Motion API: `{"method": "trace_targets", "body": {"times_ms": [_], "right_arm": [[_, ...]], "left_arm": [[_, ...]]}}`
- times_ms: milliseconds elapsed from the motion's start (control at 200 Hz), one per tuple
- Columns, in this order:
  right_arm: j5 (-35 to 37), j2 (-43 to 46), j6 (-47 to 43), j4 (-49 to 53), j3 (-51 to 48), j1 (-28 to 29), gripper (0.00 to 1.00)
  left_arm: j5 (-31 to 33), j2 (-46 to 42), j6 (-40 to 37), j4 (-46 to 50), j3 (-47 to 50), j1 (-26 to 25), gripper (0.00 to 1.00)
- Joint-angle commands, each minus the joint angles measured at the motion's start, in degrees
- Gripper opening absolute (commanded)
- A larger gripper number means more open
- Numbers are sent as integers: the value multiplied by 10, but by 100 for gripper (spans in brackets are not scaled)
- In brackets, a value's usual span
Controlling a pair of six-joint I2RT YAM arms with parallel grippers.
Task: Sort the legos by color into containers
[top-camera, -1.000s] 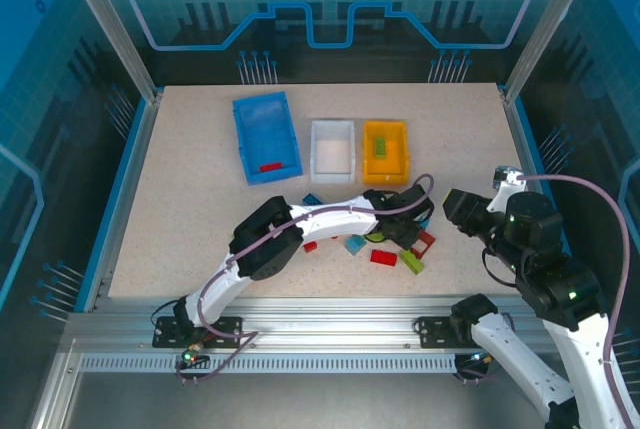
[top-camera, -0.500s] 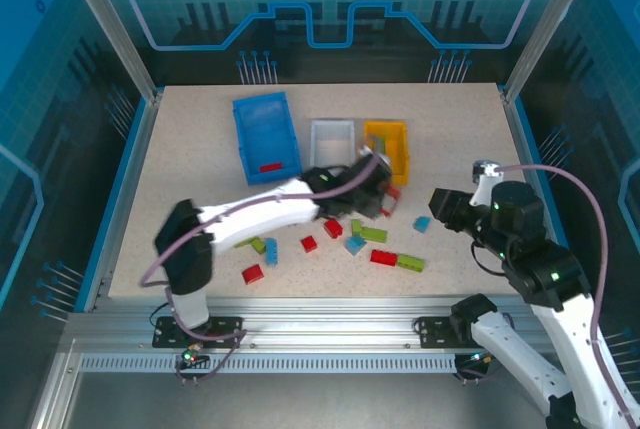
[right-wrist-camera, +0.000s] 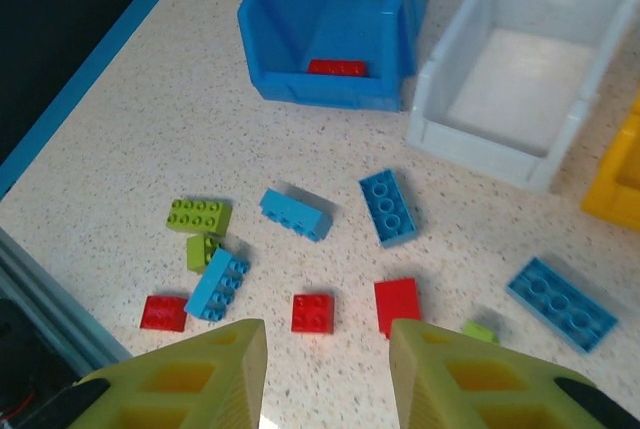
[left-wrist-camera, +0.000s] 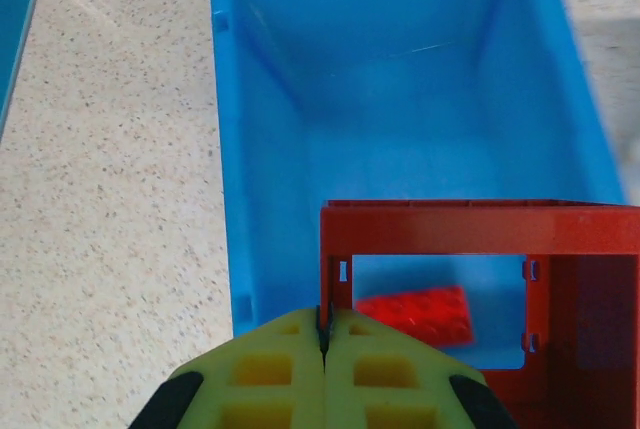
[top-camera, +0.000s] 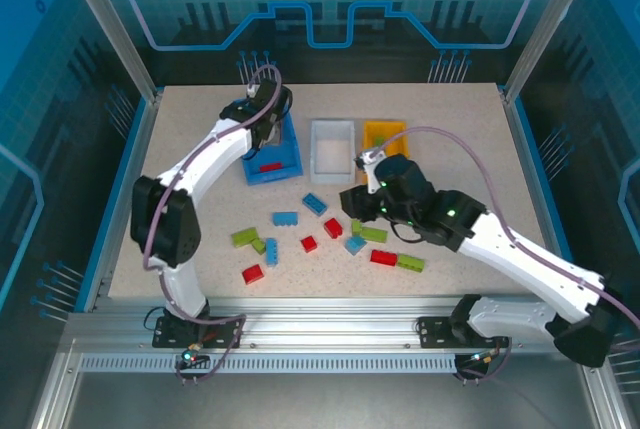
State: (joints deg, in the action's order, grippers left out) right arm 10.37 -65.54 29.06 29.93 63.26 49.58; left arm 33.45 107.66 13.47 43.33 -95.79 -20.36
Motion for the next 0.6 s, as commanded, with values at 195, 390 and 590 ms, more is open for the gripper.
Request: {"method": "trace_targets", "body": {"times_ms": [195,390,590], "right_arm": [[25,-52,4,-51,34,22,39],[28,-59,10,-50,31,21,39],[30,-61,14,-49,25,19,39]], "left_arm": [[41,148,-41,38,-137,37,0],[47,239,-44,72,-246,43,0],[18,287,-24,94,-297,48,1]]}}
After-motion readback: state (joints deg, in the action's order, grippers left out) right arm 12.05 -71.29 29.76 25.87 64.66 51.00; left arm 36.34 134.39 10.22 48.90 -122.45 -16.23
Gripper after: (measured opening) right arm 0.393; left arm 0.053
